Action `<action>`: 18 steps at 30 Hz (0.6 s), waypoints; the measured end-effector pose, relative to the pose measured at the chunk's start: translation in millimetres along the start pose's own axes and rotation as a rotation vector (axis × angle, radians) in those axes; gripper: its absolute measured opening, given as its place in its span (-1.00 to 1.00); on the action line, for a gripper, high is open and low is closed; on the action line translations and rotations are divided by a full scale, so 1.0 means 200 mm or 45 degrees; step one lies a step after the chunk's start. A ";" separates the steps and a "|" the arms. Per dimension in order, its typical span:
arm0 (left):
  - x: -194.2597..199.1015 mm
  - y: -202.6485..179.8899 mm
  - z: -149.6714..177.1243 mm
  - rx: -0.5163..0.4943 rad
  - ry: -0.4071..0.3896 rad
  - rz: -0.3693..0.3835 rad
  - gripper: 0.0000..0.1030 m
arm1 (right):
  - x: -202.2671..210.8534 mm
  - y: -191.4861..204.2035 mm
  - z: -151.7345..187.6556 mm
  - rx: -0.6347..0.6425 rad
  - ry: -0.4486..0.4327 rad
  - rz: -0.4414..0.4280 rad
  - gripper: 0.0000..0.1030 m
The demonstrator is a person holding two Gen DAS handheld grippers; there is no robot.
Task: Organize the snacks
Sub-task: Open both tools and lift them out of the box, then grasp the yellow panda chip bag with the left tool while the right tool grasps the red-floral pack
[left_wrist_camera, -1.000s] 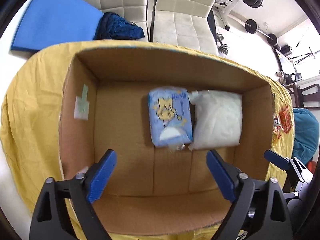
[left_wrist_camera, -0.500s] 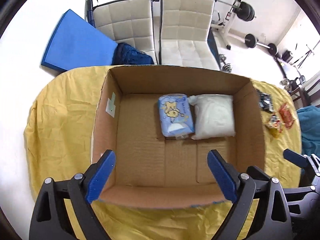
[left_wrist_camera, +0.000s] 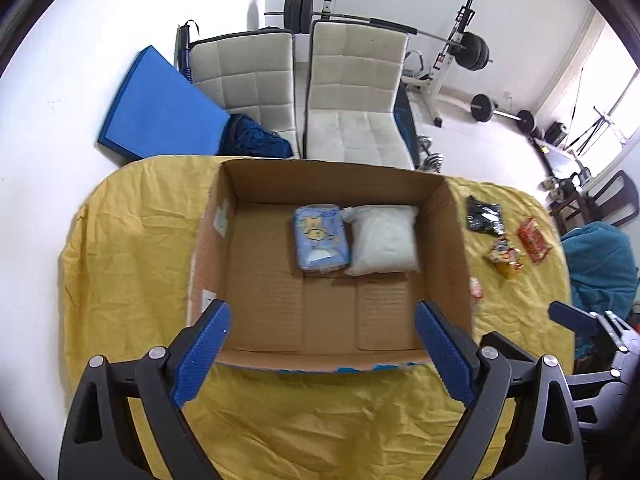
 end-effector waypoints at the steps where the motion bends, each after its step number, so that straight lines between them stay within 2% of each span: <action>1: 0.01 -0.01 0.00 0.005 0.000 0.013 0.83 | 0.02 -0.03 0.01 -0.016 -0.013 -0.013 1.00; 5: 0.06 -0.11 0.02 0.014 0.002 0.056 0.83 | 0.07 -0.22 0.08 -0.073 -0.022 -0.048 1.00; 9: 0.05 -0.30 0.04 -0.006 0.017 0.113 0.83 | 0.11 -0.49 0.16 -0.085 -0.008 0.101 1.00; 12: 0.01 -0.50 0.06 -0.047 0.050 0.154 0.83 | 0.09 -0.76 0.23 -0.156 0.047 0.122 1.00; 15: -0.09 -0.71 0.08 -0.067 0.115 0.207 0.83 | 0.05 -1.08 0.32 -0.242 0.086 0.120 1.00; 18: -0.26 -0.96 0.08 -0.061 0.232 0.257 0.83 | 0.01 -1.38 0.36 -0.284 0.127 0.131 1.00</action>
Point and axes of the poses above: each gripper's, at about its wrist camera, not at the fingertips, and x roughly against the way its jaws point, y to its left, z to its underside, the point moved 1 cm from there along -x, roughly the way its jaws point, and after that the axes turned 13 degrees about x, right-handed, at the moved point
